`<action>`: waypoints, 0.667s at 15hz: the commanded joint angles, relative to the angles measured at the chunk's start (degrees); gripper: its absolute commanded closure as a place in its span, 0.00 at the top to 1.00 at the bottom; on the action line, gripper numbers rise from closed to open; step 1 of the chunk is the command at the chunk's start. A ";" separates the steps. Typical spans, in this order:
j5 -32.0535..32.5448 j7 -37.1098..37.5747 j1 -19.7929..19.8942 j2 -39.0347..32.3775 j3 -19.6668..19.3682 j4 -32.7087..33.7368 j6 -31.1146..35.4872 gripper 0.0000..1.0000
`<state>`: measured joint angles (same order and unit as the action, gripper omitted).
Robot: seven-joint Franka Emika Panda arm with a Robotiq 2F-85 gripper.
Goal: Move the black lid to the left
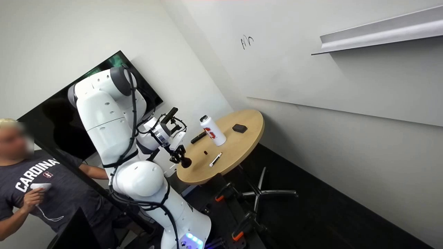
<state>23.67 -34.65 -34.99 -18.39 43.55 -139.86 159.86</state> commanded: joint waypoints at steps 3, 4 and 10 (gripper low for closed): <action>2.20 -0.32 -3.92 -10.98 -4.72 9.17 -4.22 0.03; 1.98 0.12 -4.68 -12.07 -5.53 10.28 -5.22 0.03; 2.22 1.24 -9.11 -13.13 -7.93 13.63 -8.63 0.37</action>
<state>25.43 -34.74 -41.26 -32.67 36.84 -127.86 154.07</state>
